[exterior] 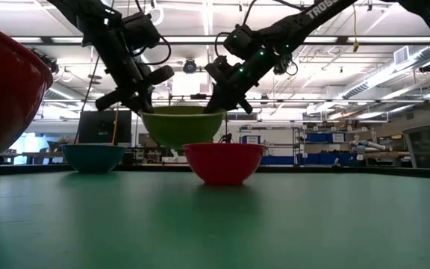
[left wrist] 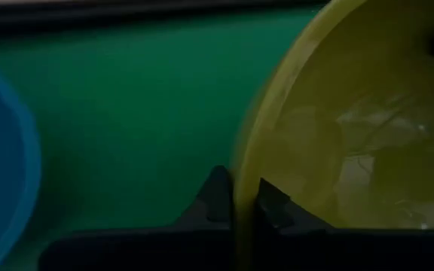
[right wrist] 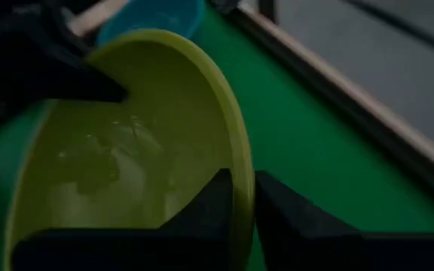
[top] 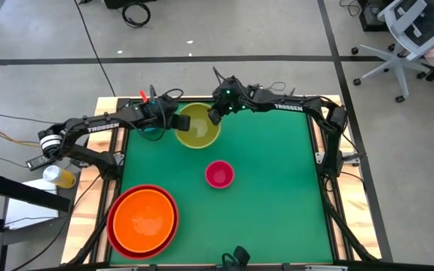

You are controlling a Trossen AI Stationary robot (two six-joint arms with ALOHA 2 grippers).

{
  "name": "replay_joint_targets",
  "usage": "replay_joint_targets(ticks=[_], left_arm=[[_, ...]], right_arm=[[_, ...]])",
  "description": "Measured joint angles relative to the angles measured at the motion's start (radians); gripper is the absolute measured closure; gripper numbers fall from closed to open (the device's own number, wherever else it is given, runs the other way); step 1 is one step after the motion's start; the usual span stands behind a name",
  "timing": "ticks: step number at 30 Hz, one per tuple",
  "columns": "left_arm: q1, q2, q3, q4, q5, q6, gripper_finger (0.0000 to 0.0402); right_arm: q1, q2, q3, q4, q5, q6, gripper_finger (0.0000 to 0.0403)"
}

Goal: Nest bowls inside each other
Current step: Stack the green bowl into the top of the orange bowl

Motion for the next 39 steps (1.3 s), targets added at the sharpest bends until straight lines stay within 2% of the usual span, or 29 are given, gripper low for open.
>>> replay_joint_targets(ticks=[5, 11, 15, 19, 21, 28, 33, 39], left_arm=[[0.009, -0.027, 0.06, -0.162, 0.029, 0.039, 0.0392], [0.042, -0.047, 0.149, -0.327, 0.097, 0.163, 0.0392], [0.057, -0.049, 0.175, -0.508, 0.165, 0.274, 0.0393], [0.061, -0.06, 0.188, -0.611, 0.201, 0.329, 0.0393], [0.062, -0.074, 0.185, -0.657, 0.228, 0.376, 0.0393], [0.027, -0.197, 0.186, -0.735, 0.388, 0.548, 0.0393], [0.002, -0.298, 0.187, -0.865, 0.43, 0.603, 0.0393], [-0.069, -0.371, 0.187, -1.002, 0.507, 0.634, 0.0393]], right_arm=[[-0.009, -0.002, 0.0, 0.011, -0.074, 0.06, 0.0268], [-0.014, -0.025, -0.003, 0.082, -0.143, 0.099, 0.0203], [-0.022, -0.069, -0.005, 0.173, -0.183, 0.085, 0.0184], [-0.036, -0.122, -0.003, 0.275, -0.342, 0.079, 0.018], [-0.037, -0.145, -0.003, 0.314, -0.38, 0.099, 0.0181], [-0.052, -0.195, -0.003, 0.293, -0.329, 0.13, 0.0181], [-0.036, -0.2, -0.003, 0.195, -0.27, 0.223, 0.0181], [0.049, -0.2, -0.003, 0.043, -0.118, 0.332, 0.0181]])
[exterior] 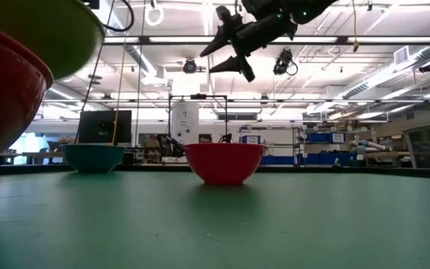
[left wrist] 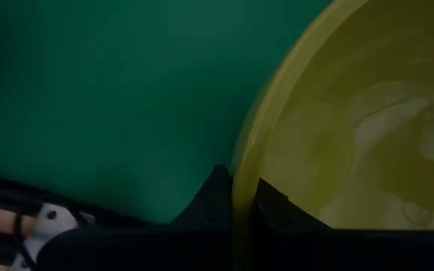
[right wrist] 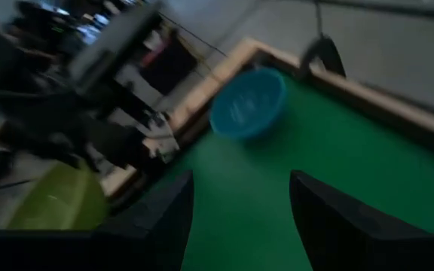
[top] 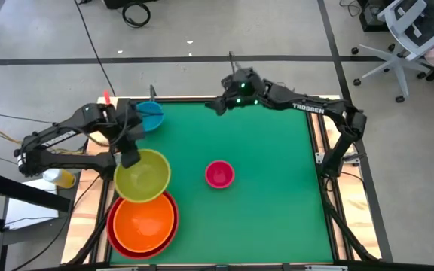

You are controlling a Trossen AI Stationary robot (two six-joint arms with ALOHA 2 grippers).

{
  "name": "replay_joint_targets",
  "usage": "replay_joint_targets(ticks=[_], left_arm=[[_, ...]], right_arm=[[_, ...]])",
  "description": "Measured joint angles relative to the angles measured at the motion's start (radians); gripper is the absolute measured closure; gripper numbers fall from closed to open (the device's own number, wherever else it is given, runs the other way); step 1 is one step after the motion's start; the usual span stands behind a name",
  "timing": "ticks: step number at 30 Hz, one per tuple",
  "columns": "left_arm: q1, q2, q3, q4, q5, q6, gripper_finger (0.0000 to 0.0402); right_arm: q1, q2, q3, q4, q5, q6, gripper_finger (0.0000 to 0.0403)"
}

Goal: Nest bowls inside each other
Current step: Stack the green bowl into the top of the orange bowl

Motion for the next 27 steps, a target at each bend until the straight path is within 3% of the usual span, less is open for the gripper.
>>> replay_joint_targets(ticks=[9, 17, 27], left_arm=[[-0.228, -0.035, 0.0, -0.011, 0.061, 0.021, 0.0393], [-0.472, 0.009, -0.005, 0.075, -0.069, -0.037, 0.0393], [-0.716, 0.055, -0.118, 0.245, -0.137, -0.21, 0.0393]], right_arm=[[0.207, 0.0, 0.0, -0.115, 0.274, 0.19, 0.0181], [0.357, 0.0, 0.0, -0.199, 0.434, 0.353, 0.0181], [0.457, 0.0, 0.0, -0.217, 0.538, 0.456, 0.0181]])
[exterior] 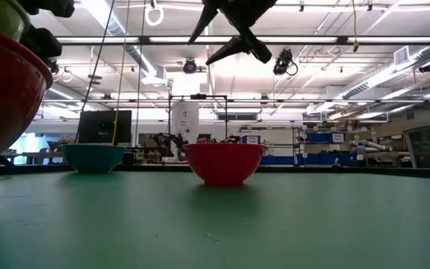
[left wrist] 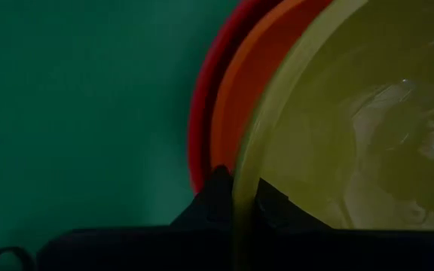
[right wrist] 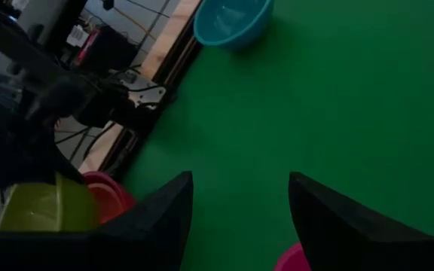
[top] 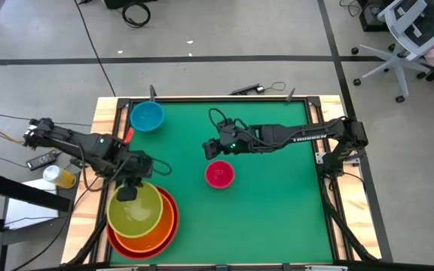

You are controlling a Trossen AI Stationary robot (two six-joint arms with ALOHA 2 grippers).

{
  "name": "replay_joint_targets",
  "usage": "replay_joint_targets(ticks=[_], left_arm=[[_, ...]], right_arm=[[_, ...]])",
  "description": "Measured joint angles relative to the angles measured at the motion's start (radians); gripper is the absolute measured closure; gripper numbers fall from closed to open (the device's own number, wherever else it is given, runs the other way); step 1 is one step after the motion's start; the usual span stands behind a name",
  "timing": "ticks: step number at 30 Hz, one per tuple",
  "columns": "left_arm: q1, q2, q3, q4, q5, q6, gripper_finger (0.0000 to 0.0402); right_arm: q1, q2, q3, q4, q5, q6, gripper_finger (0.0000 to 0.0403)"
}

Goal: Nest bowls inside each other
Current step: Stack the green bowl into the top of the orange bowl

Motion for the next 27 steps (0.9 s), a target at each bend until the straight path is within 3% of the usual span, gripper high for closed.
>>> replay_joint_targets(ticks=[14, 27], left_arm=[[-0.173, 0.0, -0.129, 0.204, -0.072, -0.214, 0.0393], [-0.221, 0.036, -0.175, 0.224, -0.124, -0.296, 0.0393]], right_arm=[[0.017, 0.0, 0.0, 0.0, 0.02, 0.027, 0.0181], [0.046, 0.001, 0.0, -0.004, 0.038, 0.047, 0.0181]])
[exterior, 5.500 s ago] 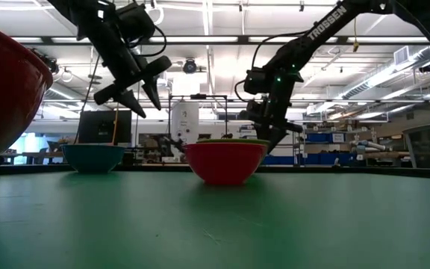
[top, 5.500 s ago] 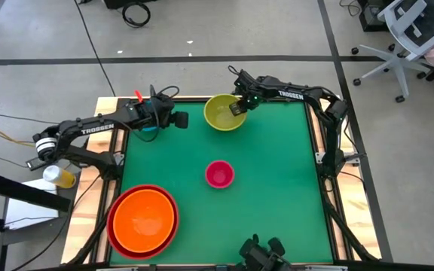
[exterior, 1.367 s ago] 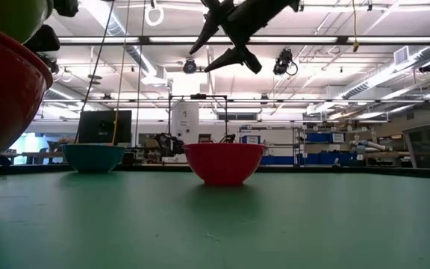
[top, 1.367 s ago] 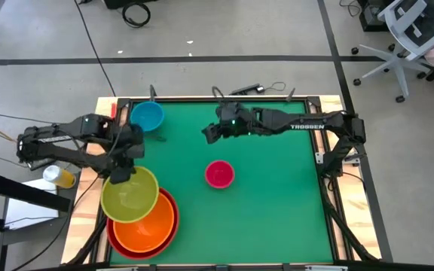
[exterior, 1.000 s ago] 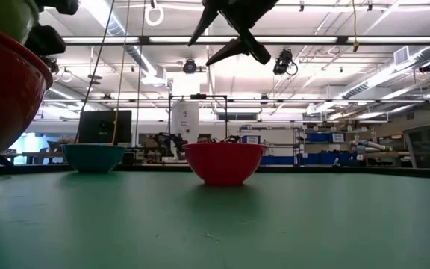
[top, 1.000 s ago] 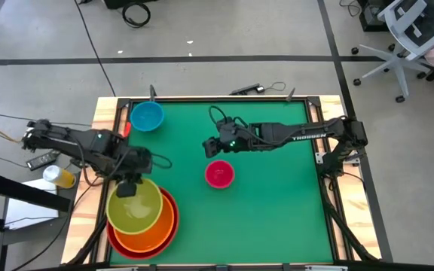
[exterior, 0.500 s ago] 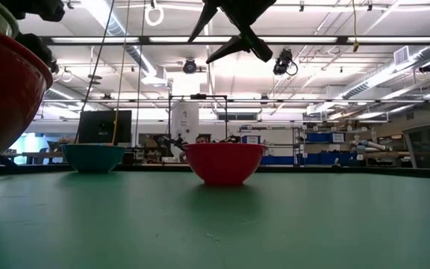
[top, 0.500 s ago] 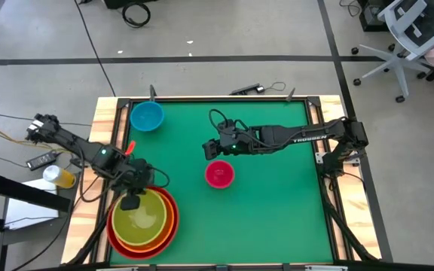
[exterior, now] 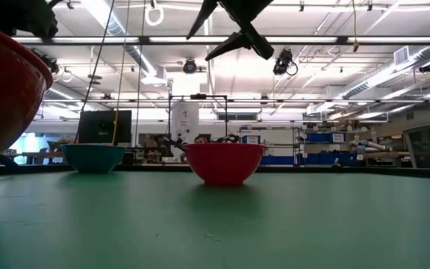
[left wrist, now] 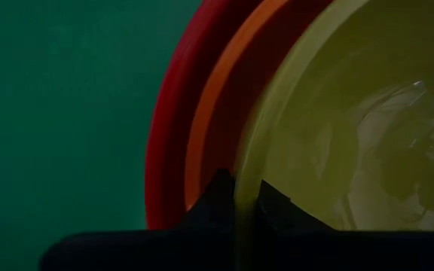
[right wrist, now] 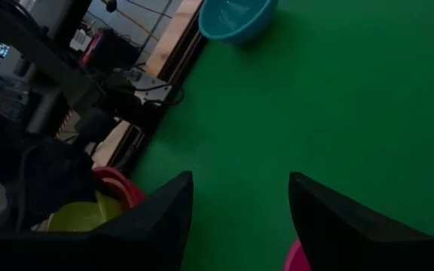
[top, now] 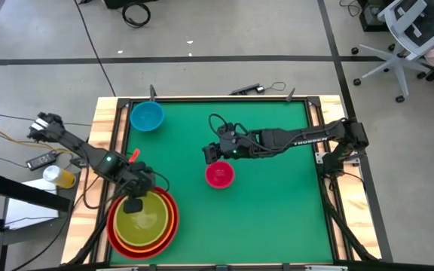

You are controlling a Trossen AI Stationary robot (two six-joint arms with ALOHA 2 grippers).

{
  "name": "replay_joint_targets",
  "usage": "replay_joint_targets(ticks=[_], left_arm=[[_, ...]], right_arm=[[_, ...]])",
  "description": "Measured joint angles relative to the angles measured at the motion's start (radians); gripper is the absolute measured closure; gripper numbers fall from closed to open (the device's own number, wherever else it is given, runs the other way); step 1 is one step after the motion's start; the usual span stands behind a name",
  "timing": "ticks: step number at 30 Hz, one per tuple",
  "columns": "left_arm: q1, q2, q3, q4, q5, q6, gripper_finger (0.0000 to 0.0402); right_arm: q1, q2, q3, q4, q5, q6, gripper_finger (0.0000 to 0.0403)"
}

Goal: Nest bowls inside each other
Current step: Stack the green bowl into the top of the orange bowl, then stack the blue bowl into the top of the green bowl

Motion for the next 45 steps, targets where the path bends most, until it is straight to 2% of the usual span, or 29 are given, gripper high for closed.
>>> replay_joint_targets(ticks=[12, 20, 31, 38, 45], left_arm=[[0.0, 0.05, 0.0, 0.032, 0.0, -0.009, 0.0391], [0.0, 0.05, 0.0, 0.032, -0.006, -0.028, 0.0355], [0.0, 0.05, 0.0, 0.032, -0.008, -0.074, 0.0331], [0.0, 0.05, 0.0, 0.029, -0.03, -0.074, 0.0287], [0.0, 0.045, 0.018, -0.026, -0.021, -0.103, 0.0221]], right_arm=[[0.033, 0.0, 0.0, -0.046, 0.055, 0.019, 0.0181], [0.035, 0.001, 0.0, -0.057, 0.057, 0.021, 0.0181], [0.035, 0.001, 0.0, -0.057, 0.057, 0.023, 0.0181], [0.023, 0.001, 0.0, -0.057, 0.057, 0.026, 0.0182], [0.007, 0.001, 0.0, -0.057, 0.051, 0.058, 0.0182]])
